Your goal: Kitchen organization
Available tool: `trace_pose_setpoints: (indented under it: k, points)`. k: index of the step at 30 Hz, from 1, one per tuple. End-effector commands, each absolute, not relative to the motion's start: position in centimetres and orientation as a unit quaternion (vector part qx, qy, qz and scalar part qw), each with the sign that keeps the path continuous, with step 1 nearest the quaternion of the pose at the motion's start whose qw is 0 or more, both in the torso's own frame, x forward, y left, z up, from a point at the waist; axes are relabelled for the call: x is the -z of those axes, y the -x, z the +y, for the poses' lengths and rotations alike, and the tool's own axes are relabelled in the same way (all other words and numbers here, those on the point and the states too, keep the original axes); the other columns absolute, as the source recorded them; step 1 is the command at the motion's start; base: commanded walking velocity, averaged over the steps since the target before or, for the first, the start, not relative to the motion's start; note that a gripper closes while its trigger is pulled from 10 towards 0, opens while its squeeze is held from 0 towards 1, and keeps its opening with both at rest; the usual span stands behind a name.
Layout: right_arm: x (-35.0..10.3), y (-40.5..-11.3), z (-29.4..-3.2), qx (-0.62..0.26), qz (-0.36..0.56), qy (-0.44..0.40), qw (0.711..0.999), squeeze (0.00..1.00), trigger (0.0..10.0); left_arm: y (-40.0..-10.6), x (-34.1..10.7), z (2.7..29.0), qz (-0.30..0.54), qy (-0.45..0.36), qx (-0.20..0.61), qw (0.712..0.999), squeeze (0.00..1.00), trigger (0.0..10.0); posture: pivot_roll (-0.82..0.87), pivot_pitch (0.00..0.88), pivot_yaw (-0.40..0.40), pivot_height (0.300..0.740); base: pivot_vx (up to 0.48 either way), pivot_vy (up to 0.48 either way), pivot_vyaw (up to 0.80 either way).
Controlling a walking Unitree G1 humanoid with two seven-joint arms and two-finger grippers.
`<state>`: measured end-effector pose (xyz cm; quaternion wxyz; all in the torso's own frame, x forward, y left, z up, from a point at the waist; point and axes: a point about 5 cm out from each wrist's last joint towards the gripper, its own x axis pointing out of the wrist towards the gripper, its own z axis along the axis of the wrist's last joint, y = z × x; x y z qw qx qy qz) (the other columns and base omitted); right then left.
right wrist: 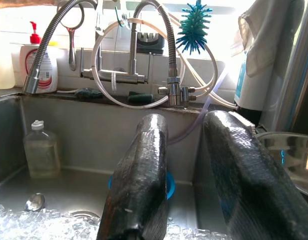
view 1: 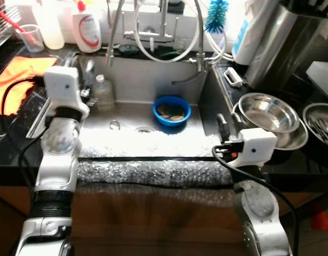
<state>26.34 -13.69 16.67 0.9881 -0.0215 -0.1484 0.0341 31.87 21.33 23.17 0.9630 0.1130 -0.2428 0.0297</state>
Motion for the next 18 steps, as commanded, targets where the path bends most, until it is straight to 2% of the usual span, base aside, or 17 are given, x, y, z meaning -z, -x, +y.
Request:
trace_pose_setpoints:
  k: [1, 5, 18]
  points:
    - [-17.0, -26.5, -14.1, -0.026, -0.151, 0.019, 0.988, 0.0, 10.0, -31.2, -23.6, 21.6, -0.25, -0.124, -0.027, 0.96, 0.0, 10.0, -0.04, 0.045, -0.074, 0.74, 0.0, 0.0, 0.0]
    - [-17.4, -26.8, -15.0, -0.007, -0.159, 0.027, 0.987, 0.0, 10.0, -29.0, -22.3, 22.7, -0.223, -0.155, -0.03, 0.962, 0.0, 10.0, -0.04, 0.035, -0.056, 0.74, 0.0, 0.0, 0.0]
    - [-17.4, -26.7, -16.3, 0.017, -0.154, 0.032, 0.987, 0.0, 10.0, -26.1, -21.5, 24.0, -0.179, -0.204, -0.023, 0.962, 0.0, 10.0, -0.03, 0.05, -0.044, 0.74, 0.0, 0.0, 0.0]
